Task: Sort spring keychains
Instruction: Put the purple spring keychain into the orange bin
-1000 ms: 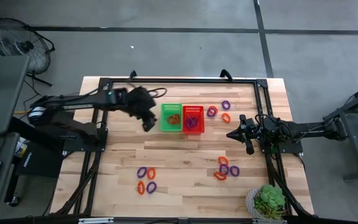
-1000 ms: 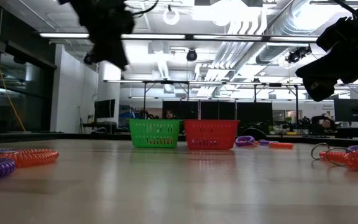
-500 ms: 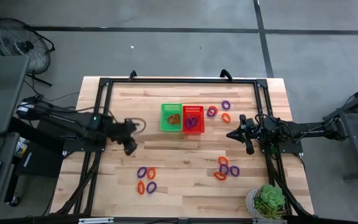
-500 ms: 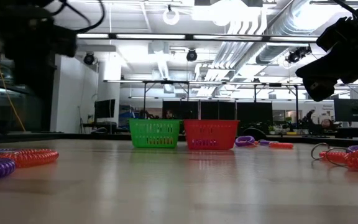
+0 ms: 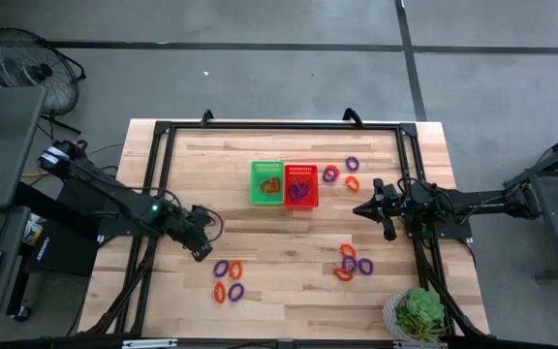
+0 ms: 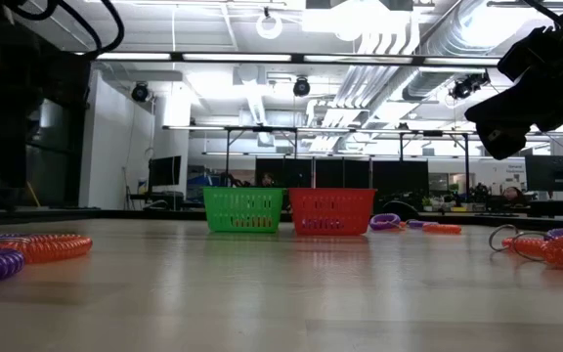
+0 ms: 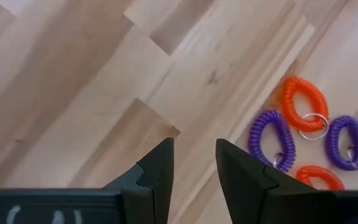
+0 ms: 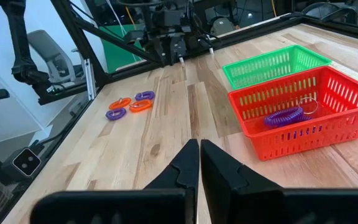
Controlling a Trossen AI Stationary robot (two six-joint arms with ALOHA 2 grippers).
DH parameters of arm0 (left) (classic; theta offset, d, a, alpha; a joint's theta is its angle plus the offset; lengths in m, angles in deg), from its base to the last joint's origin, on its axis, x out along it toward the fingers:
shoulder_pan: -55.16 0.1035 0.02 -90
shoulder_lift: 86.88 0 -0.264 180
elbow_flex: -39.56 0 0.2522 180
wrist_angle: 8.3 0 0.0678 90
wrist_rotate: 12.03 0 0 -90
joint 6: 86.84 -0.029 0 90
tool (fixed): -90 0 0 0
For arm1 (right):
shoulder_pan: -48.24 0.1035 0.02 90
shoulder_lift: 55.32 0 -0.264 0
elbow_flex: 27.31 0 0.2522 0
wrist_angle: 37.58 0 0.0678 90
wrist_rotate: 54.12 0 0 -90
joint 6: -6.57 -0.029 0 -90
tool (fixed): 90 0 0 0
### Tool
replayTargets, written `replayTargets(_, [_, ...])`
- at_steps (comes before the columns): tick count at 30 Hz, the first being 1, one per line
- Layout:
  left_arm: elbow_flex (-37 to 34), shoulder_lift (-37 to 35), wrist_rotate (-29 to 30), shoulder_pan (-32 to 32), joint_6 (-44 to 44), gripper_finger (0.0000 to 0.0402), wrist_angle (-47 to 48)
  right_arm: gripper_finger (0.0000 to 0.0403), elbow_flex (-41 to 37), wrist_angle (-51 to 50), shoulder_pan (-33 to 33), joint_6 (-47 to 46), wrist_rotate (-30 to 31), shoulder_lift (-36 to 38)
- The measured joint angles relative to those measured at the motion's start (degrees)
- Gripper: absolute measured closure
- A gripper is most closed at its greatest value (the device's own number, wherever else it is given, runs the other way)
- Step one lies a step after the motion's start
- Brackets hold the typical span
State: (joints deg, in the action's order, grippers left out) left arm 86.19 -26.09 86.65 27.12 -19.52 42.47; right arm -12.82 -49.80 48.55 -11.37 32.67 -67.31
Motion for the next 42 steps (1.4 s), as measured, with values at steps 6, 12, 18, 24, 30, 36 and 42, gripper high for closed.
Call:
replayTargets(6, [0.02,4.17,-1.73,-2.95,5.94,0.0284,-5.5,0.0391,-0.01,0.0,0.0,0.0,-0.02,0.02])
replayTargets(12, [0.02,6.86,-3.88,-5.43,14.15,0.0284,-6.98,0.0391,-0.01,0.0,-0.02,0.0,0.0,0.02])
replayTargets(18, [2.52,8.73,-5.83,-5.39,18.65,0.0284,-4.19,0.0391,-0.02,0.0,0.0,0.0,0.0,0.02])
replayTargets(24, [7.74,12.49,-4.8,-5.35,18.88,0.0284,-1.59,0.0391,-0.02,0.02,-0.02,0.0,0.0,0.02])
replayTargets(30, [11.74,19.85,-7.34,-5.35,20.35,0.0284,0.96,0.0391,-0.02,0.01,0.0,0.0,0.0,0.02])
replayTargets(36, [16.59,27.0,-8.16,-5.32,21.06,0.0284,0.88,0.0391,-0.02,0.02,-0.02,0.0,0.0,0.08])
replayTargets(42, [19.18,31.29,-7.93,-5.3,21.27,0.0284,2.03,0.0391,-0.02,0.02,-0.02,0.0,0.0,0.03])
